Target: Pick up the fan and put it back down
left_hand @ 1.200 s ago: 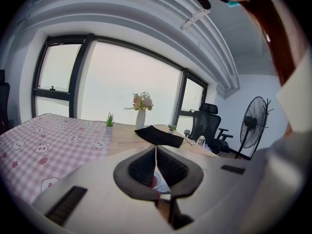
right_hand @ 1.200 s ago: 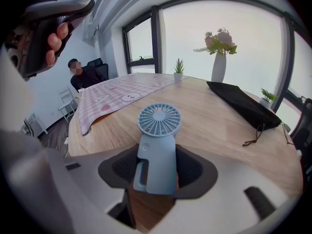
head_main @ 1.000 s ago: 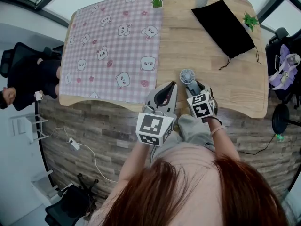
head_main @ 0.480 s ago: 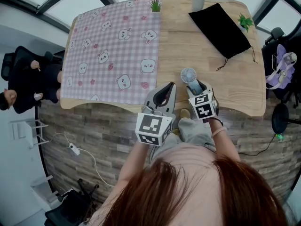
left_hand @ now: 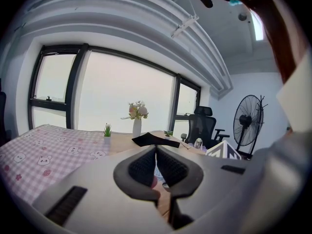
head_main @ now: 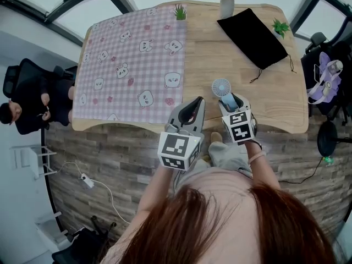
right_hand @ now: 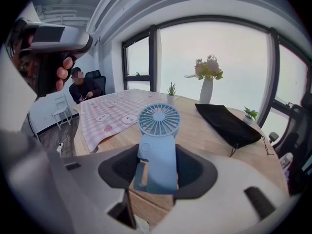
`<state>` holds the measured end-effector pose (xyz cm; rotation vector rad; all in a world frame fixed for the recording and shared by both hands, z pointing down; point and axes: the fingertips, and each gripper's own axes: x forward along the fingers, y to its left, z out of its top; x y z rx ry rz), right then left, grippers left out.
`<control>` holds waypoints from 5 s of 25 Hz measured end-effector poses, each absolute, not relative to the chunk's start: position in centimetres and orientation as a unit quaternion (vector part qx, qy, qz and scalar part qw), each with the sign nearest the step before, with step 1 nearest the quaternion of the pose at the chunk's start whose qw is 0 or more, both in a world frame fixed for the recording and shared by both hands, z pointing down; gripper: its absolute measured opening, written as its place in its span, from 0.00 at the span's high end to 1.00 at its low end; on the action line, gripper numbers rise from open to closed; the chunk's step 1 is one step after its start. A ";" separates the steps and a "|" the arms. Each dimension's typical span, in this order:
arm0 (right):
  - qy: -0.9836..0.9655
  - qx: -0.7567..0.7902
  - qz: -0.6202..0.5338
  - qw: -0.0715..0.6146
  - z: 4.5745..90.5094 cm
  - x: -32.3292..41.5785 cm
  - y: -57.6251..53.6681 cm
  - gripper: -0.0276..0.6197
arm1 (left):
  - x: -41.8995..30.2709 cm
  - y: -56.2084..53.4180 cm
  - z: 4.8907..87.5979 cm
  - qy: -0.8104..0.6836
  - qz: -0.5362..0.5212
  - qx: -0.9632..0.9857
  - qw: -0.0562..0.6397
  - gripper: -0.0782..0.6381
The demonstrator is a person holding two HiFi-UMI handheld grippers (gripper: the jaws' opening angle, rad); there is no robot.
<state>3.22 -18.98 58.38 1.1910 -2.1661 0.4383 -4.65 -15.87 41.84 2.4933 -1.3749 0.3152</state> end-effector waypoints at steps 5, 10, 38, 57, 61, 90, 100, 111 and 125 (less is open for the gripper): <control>-0.823 0.461 0.152 0.295 56.3 3.4 -18.7 0.63 | -4.7 -15.2 41.0 -0.473 0.105 0.865 0.127 0.87; -0.825 0.474 0.131 0.279 54.1 3.8 -18.6 0.63 | -4.4 -14.6 40.3 -0.469 0.101 0.869 0.118 0.87; -0.822 0.529 0.066 0.199 44.2 5.1 -15.0 0.63 | -4.5 -11.7 36.6 -0.455 0.081 0.883 0.076 0.87; -0.818 0.555 0.037 0.148 39.0 5.7 -11.0 0.63 | -4.9 -8.8 34.9 -0.454 0.071 0.887 0.056 0.87; -0.818 0.558 0.032 0.136 38.0 5.7 -10.4 0.63 | -5.1 -8.4 34.6 -0.454 0.069 0.887 0.053 0.87; -0.820 0.567 -0.003 0.081 33.2 5.7 -6.1 0.63 | -5.0 -5.7 32.7 -0.447 0.053 0.892 0.039 0.87; -0.821 0.565 -0.005 0.080 33.1 5.6 -6.3 0.63 | -4.9 -5.9 32.9 -0.443 0.052 0.894 0.039 0.87; -0.823 0.561 -0.003 0.085 33.6 5.8 -7.2 0.63 | -4.4 -7.0 33.2 -0.443 0.052 0.894 0.044 0.87; -0.829 0.550 0.008 0.101 35.1 5.5 -9.2 0.63 | -4.3 -8.5 33.7 -0.449 0.056 0.890 0.050 0.87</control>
